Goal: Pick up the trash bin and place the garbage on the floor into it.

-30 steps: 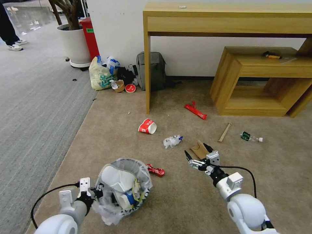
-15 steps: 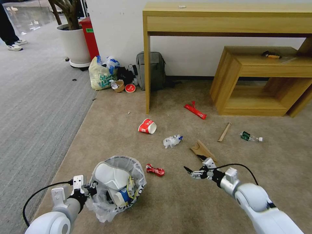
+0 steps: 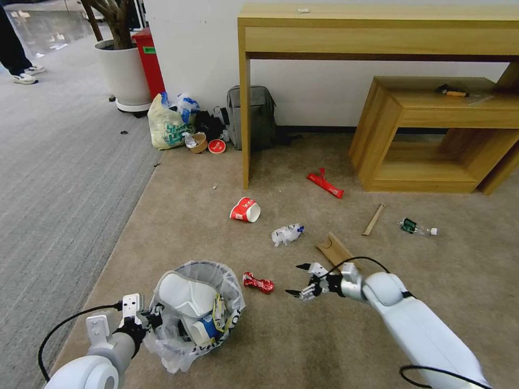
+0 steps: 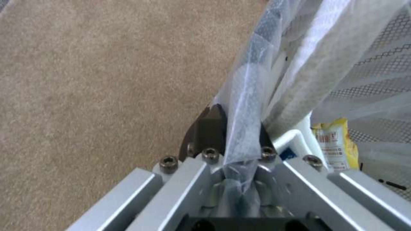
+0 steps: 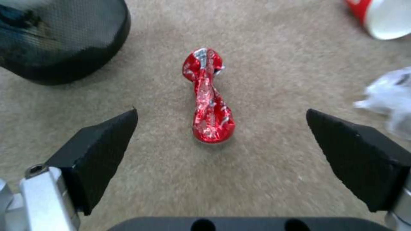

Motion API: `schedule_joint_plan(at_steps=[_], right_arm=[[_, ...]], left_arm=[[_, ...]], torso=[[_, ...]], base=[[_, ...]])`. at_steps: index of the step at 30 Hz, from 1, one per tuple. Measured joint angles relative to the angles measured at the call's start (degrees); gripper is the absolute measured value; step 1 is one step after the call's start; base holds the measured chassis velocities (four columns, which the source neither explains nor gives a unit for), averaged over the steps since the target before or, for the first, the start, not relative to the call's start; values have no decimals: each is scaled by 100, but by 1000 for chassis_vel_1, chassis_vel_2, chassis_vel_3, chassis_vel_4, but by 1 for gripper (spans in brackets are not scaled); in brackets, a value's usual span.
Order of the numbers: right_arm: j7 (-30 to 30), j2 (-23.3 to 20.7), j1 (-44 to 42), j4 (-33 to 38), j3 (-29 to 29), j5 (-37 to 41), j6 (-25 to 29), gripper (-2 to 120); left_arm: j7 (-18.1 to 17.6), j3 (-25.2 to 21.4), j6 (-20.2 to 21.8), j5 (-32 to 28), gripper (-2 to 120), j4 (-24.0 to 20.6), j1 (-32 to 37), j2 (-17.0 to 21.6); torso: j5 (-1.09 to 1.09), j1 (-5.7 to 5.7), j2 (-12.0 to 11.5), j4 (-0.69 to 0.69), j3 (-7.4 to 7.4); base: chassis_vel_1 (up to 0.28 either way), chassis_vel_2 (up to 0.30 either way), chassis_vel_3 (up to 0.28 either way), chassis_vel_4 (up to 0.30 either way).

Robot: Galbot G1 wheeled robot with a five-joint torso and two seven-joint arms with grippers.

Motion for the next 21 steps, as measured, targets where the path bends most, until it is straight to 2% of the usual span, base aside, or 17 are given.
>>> schedule_joint_plan(at_steps=[7,21], right_arm=[[-72,762,628,-1097,-176,-354,425,100],[-126,1356,1043,-2352,-160,-891,649,100]], left_arm=[[-14,45,0,40,0,-34,-1,-46],[-39,69,-1,48,0,-32,-65,-66]], torso=[[0,0,0,1,0],[1,0,0,-1,-1]], base=[[0,0,0,0],[0,0,0,0]])
